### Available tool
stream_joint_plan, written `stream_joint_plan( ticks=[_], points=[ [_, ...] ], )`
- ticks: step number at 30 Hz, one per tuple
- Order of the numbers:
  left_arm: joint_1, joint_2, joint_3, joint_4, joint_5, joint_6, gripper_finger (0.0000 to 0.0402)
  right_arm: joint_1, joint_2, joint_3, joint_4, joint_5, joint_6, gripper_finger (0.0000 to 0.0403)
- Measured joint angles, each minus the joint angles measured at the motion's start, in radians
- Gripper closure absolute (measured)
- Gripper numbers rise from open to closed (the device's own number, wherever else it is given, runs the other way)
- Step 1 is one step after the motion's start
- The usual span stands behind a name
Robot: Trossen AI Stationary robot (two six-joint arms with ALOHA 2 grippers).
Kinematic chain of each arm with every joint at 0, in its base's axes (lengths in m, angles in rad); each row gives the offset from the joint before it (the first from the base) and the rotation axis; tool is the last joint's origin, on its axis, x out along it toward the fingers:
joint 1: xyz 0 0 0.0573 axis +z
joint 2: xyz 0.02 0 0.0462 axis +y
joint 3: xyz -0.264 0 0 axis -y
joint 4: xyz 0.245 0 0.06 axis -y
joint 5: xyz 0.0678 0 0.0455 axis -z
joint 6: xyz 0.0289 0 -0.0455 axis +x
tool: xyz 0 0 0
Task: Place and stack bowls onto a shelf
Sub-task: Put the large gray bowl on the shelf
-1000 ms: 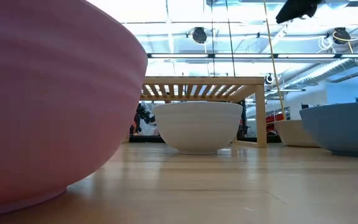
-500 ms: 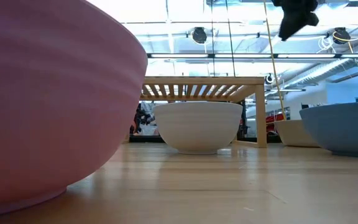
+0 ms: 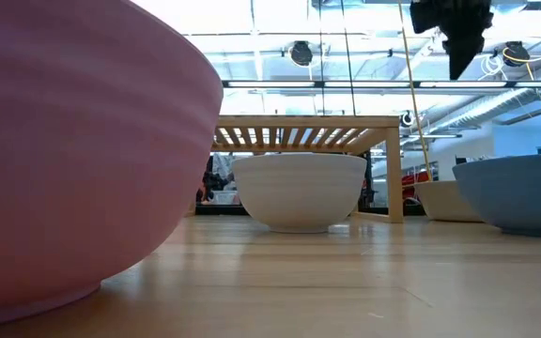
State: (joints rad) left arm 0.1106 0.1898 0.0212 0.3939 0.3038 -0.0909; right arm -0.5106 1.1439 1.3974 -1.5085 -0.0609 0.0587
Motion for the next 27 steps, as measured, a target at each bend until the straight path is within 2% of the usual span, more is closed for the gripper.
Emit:
stream_joint_plan(
  ticks=[3,7,21,24,27],
  points=[
    [0.000,0.000,0.000,0.000,0.000,-0.018,0.0321,0.000,0.009,-0.055,0.000,-0.057,-0.022,0.0298],
    [0.000,0.000,0.000,0.000,0.000,-0.028,0.0321,0.000,0.017,-0.153,0.020,-0.067,0.042,0.0298],
    [0.000,0.000,0.000,0.000,0.000,-0.130,0.0321,0.000,0.012,-0.456,0.343,-0.073,0.016,0.0298],
    [0.000,0.000,0.000,0.000,0.000,-0.147,0.0321,0.000,0.012,-0.503,0.394,-0.068,0.014,0.0298],
    [0.000,0.000,0.000,0.000,0.000,-0.149,0.0321,0.000,0.012,-0.531,0.438,0.007,0.005,0.0298]
  ],
)
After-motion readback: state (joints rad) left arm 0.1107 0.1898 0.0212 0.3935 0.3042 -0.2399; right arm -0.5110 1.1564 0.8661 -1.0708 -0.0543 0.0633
